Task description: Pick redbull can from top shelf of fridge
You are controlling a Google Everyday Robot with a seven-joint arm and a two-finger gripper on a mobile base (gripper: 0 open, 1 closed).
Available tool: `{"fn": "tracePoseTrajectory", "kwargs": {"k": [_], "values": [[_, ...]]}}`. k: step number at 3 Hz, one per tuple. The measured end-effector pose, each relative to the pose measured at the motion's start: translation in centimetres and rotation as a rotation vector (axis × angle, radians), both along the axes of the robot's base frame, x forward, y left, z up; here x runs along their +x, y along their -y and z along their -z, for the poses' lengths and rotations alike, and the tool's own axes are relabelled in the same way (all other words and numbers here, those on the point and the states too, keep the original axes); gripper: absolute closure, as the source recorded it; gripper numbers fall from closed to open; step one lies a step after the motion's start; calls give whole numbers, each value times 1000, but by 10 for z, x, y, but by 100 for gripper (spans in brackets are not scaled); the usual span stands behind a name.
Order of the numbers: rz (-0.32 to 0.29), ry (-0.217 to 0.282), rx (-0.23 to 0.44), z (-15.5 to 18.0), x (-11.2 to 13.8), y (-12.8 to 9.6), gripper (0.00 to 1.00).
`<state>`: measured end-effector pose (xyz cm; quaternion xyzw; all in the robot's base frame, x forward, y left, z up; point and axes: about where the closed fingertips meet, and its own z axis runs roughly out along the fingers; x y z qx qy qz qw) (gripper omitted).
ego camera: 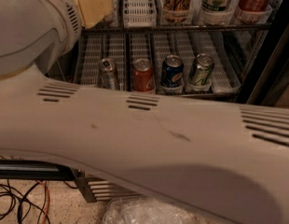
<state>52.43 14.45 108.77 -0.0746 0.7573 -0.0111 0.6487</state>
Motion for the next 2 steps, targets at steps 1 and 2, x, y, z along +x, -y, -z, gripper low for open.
{"fn": "tracePoseTrajectory", "kwargs": {"k": [1,2], "values": [[5,8,5,0,-1,-8,1],[22,10,17,0,2,-14,12]]}}
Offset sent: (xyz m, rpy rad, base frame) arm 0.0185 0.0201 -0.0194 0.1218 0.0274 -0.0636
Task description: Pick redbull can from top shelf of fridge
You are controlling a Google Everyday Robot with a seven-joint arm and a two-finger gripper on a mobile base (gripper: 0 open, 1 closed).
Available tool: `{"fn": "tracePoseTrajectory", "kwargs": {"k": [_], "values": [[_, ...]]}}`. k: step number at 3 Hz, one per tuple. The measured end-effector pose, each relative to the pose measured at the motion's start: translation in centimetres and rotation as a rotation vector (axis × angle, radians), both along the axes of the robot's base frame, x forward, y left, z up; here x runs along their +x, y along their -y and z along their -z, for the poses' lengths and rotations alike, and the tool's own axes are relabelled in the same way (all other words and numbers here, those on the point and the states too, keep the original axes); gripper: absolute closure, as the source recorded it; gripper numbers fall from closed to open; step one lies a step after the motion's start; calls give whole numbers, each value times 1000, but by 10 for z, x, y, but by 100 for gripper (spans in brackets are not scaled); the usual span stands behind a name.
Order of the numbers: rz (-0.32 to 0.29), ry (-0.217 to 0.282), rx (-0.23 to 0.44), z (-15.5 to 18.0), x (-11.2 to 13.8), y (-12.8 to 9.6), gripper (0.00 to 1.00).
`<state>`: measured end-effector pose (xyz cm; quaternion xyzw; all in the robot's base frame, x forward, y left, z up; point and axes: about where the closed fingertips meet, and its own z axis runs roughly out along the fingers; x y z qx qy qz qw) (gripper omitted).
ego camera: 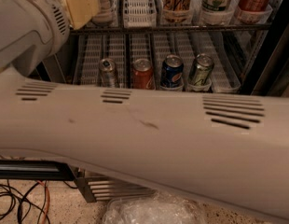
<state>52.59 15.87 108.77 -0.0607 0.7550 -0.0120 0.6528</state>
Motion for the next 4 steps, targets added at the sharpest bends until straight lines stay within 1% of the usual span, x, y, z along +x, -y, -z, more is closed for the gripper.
{"fn": "tracePoseTrajectory", "kwargs": {"k": [1,2,3,4], "values": [[19,8,5,2,10,-2,19],[55,26,13,-2,21,5,24],[68,39,24,-4,31,7,26],[65,42,37,-7,37,6,26]]}}
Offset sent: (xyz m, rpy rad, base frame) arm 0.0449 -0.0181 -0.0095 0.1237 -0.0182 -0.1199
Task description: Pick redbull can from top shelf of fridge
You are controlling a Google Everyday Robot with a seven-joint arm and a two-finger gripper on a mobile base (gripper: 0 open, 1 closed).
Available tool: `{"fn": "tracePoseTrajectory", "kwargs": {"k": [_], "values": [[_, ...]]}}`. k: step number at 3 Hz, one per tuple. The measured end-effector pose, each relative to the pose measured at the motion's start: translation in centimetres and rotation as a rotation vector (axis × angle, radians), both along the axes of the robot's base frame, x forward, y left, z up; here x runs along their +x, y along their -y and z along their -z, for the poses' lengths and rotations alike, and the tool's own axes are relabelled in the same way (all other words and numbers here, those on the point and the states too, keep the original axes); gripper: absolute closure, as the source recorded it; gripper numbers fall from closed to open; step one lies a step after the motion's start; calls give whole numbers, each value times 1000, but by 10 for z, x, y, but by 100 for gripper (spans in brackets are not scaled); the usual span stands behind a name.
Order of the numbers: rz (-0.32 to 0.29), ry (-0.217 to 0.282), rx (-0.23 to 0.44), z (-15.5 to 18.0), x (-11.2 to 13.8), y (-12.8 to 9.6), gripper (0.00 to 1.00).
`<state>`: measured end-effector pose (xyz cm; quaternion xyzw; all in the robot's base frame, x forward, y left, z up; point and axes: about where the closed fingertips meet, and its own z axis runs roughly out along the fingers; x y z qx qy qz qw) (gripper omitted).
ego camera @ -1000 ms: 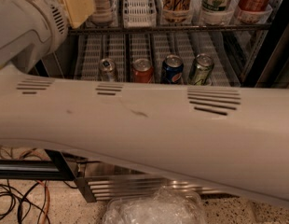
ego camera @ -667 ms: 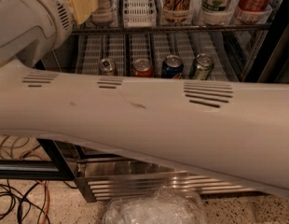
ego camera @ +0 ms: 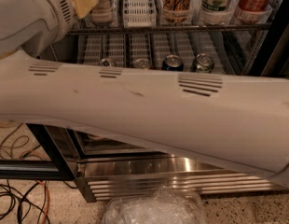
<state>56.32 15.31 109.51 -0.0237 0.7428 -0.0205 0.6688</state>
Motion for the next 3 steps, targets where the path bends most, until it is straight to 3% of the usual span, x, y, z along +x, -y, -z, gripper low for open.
{"fn": "tracePoseTrajectory", "kwargs": {"k": [3], "values": [[-55,-18,71,5,10,-22,26]]}}
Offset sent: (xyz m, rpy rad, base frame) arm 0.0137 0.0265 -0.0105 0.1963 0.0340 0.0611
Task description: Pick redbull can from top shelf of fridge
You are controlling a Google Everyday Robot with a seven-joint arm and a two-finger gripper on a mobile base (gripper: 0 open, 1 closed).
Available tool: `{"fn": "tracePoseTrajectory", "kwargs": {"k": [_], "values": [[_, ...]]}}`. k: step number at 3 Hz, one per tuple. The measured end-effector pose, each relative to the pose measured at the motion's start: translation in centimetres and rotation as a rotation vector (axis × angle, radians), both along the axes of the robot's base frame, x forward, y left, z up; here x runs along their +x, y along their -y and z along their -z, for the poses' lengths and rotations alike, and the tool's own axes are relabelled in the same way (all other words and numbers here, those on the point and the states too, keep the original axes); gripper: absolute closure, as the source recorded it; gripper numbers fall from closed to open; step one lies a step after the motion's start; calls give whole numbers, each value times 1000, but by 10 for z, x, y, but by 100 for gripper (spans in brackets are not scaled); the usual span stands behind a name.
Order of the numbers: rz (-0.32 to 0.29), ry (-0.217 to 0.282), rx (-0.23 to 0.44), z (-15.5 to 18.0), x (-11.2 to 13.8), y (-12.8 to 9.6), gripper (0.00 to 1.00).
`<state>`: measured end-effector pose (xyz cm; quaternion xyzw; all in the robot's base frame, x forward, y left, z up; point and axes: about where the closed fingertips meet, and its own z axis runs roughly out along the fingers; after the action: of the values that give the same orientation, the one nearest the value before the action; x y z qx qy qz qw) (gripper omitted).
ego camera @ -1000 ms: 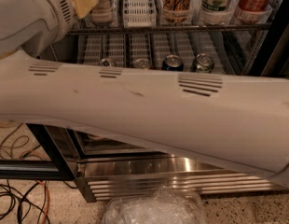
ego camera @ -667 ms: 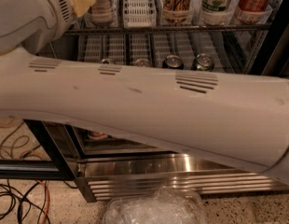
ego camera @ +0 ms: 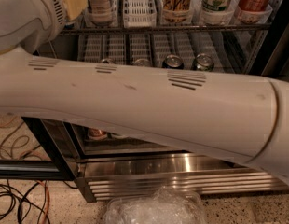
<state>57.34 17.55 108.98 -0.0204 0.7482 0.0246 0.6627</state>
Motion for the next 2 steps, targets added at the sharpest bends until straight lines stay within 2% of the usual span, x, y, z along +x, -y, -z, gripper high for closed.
{"fn": "tracePoseTrajectory", "kwargs": {"k": [2], "values": [[18,-10,13,20,26,-2,29]]}}
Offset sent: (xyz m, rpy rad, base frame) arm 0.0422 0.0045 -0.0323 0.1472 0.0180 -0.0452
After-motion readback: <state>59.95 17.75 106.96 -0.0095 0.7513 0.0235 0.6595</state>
